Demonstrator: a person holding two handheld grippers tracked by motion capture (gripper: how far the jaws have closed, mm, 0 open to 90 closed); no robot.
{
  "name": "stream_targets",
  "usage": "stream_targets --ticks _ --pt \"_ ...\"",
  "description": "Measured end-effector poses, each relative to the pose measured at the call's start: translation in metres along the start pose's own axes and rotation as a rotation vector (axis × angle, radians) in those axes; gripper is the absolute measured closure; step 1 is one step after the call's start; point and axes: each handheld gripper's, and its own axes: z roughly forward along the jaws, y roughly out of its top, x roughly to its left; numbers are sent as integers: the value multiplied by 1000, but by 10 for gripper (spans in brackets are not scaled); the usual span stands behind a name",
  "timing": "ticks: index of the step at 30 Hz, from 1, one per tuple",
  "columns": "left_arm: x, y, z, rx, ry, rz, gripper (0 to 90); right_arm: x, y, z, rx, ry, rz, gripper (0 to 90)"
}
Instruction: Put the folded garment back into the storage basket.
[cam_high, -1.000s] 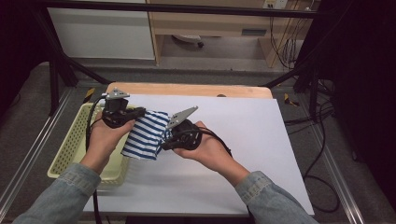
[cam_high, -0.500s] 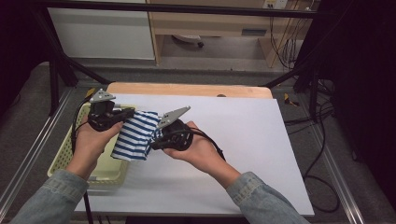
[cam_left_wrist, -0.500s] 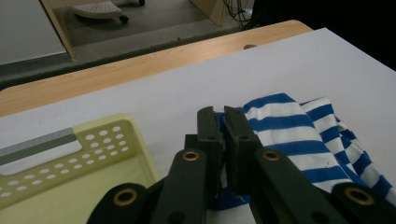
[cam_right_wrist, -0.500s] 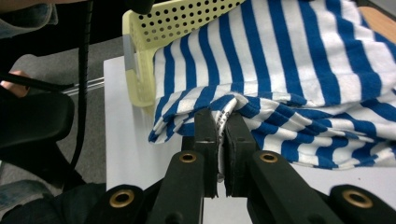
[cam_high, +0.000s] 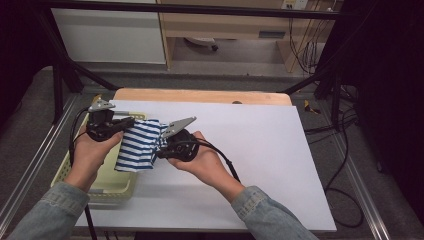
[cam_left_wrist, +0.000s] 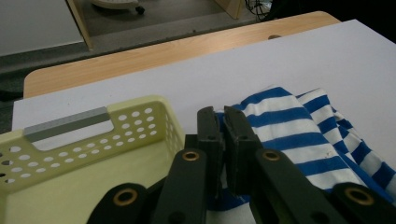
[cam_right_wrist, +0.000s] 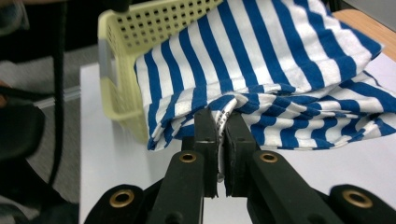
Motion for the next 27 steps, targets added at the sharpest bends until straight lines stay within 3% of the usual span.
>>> stream_targets --ticks 6,12,27 --pt "14 -3 -10 -29 0 -41 853 6 11 8 -14 18 -20 863" --pt "26 -4 -15 -25 2 -59 853 10 17 18 -12 23 -42 861" --pt "34 -5 -9 2 20 -52 853 3 19 27 -6 0 -14 860"
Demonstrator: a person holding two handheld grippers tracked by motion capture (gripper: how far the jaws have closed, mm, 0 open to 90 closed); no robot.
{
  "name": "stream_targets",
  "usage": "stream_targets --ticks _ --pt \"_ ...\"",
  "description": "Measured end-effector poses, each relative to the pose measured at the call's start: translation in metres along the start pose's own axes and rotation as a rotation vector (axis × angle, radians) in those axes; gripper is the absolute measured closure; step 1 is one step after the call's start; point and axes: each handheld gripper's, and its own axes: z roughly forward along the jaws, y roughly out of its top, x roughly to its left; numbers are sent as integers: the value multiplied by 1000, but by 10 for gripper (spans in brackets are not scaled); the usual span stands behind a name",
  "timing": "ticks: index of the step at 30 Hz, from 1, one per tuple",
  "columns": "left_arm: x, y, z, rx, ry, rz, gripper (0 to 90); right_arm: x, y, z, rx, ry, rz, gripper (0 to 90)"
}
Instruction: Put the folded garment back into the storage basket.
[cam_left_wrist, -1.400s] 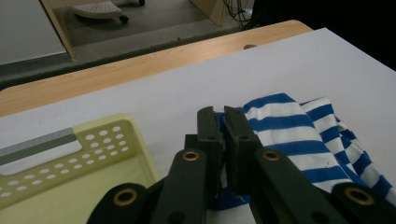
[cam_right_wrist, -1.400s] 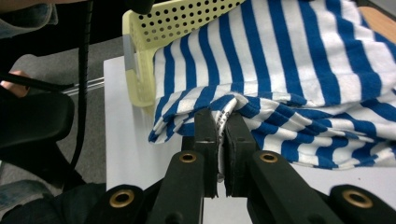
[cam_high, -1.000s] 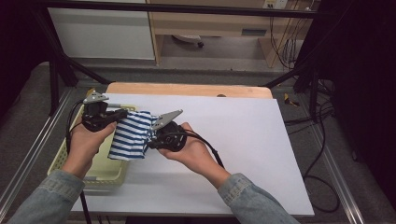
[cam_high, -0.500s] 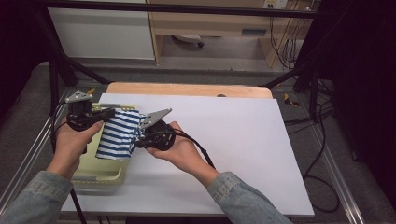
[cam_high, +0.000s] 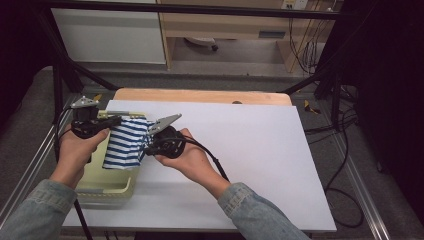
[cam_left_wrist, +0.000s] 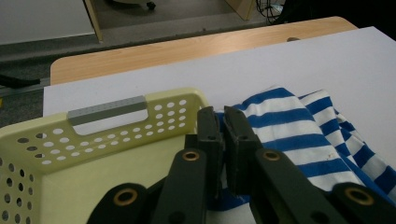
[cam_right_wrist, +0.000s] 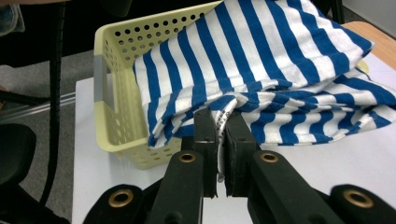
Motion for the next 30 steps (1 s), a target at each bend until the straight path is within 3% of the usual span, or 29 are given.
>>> stream_targets --ticks 9,18,30 --pt "6 2 -11 -18 26 -22 853 5 3 6 -6 -9 -18 860" --pt "12 0 -20 -17 52 -13 853 8 6 21 -62 42 -22 861" --pt "26 -3 -32 -26 74 -26 852 12 14 37 -97 60 -36 860"
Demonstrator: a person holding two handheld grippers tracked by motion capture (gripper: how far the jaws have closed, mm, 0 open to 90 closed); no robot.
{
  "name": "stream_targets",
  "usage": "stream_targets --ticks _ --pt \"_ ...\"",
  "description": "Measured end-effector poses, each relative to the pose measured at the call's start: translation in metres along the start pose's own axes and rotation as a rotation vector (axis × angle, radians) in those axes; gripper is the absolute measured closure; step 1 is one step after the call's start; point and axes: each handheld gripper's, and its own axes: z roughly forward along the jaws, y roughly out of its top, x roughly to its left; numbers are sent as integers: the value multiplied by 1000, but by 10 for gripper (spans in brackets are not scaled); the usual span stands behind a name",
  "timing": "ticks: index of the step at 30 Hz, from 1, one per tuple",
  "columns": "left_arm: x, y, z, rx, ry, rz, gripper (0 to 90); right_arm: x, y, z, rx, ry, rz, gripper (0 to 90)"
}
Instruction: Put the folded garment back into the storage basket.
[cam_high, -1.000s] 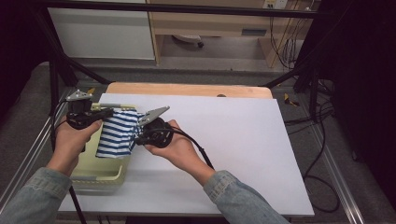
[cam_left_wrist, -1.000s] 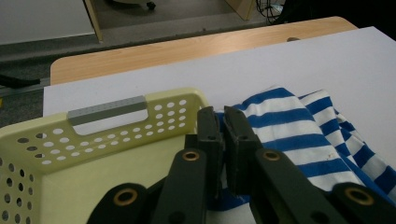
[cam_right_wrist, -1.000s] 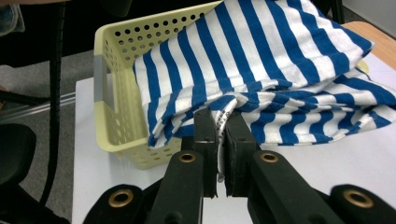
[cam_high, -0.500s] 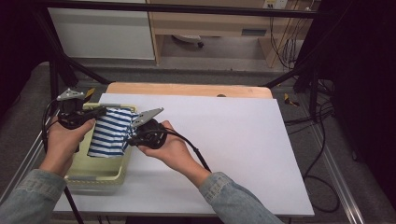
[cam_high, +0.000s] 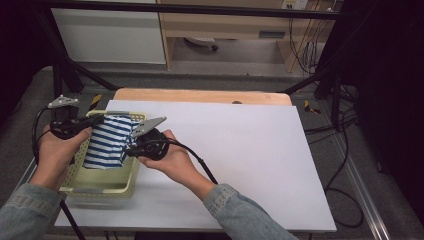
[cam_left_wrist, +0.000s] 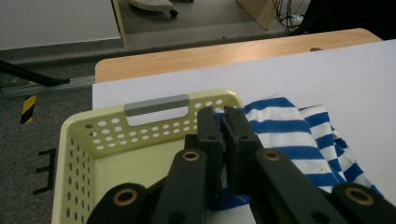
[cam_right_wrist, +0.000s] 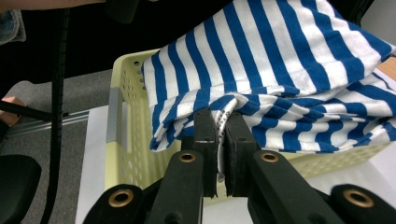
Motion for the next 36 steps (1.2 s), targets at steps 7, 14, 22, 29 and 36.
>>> stream_targets --ticks 7,14,22,29,36 --pt "9 -4 -7 -6 9 -11 852 2 3 14 14 0 2 860" --pt "19 -10 -14 -1 20 -15 852 10 9 28 25 17 -18 859" --pt "29 -16 -16 -4 29 -36 852 13 8 39 29 26 -19 859" --pt "28 -16 -12 -5 33 -37 852 13 5 43 21 30 -10 859" --pt "30 -18 -10 4 33 -40 852 13 0 45 8 45 8 858"
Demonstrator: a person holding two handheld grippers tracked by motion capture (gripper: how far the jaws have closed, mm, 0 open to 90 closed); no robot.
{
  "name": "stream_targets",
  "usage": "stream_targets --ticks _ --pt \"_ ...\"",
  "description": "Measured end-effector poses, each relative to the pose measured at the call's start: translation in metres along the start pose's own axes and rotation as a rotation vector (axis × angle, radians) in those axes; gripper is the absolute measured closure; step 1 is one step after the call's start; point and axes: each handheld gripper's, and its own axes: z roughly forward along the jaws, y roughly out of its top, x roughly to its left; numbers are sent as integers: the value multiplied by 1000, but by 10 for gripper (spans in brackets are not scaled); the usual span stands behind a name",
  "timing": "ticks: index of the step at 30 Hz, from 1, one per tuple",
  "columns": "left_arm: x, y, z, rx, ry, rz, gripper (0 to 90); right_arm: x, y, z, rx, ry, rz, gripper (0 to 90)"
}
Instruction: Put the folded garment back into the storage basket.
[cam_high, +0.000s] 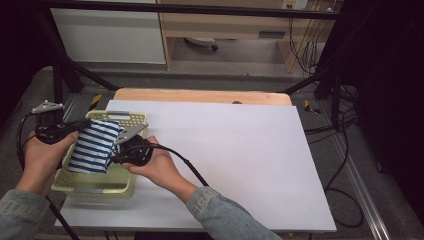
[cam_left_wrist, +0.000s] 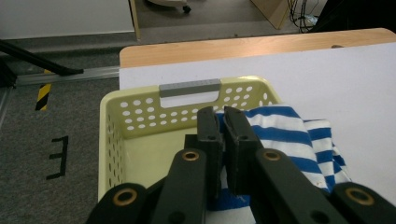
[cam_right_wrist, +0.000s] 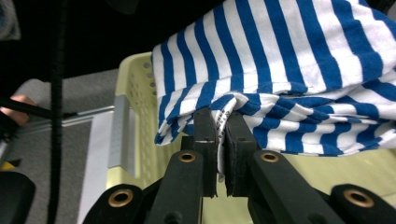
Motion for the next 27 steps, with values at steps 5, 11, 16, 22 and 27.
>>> stream_targets --ticks 5,11,16,22,27 --pt "2 -3 1 3 7 -7 852 2 -3 1 11 7 -10 858" --pt "2 -5 4 10 7 -10 851 1 -7 0 11 7 -6 858" --pt "4 -10 5 22 10 -11 851 1 -11 1 13 9 7 858" --pt "6 -16 6 32 10 -22 852 -2 -10 -1 12 9 8 857" --pt "7 -20 7 40 12 -22 851 -2 -11 0 21 8 4 857"
